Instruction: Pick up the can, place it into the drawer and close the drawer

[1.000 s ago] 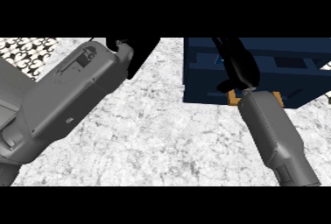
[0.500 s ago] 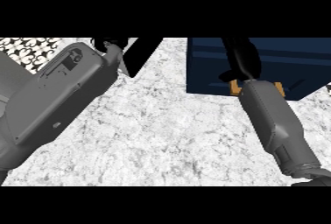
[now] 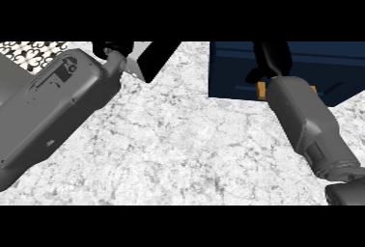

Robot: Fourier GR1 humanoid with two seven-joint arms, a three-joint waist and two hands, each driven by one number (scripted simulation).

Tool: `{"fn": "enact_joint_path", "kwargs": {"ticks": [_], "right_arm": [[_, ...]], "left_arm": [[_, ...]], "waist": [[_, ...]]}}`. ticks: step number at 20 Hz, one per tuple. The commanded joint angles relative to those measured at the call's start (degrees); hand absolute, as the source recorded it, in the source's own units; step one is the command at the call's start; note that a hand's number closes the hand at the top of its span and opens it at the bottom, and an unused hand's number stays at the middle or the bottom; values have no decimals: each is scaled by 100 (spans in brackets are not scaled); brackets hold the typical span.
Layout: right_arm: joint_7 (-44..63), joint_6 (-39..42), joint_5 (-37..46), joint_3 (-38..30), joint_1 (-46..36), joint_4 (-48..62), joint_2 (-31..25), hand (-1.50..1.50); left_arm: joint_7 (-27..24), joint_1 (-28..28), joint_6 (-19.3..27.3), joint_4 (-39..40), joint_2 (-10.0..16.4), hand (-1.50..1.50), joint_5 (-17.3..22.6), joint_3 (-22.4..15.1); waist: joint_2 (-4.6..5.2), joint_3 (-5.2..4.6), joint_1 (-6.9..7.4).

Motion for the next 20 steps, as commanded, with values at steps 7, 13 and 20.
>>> {"fn": "enact_joint_path", "kwargs": {"ticks": [7,13,20], "right_arm": [[141,12,9,-180,-731,497,-327,-150],[-1050,712,-1128,-1108,-866,510,-55,-150],[-1554,1423,-2324,-2256,-993,537,109,-150]], "left_arm": [[184,150,-167,-351,272,-150,-81,79],[238,224,23,-514,161,-150,-137,25],[425,238,-38,-654,373,-150,-111,96]], "waist": [[56,-2,150],[50,28,123],[20,24,145]]}}
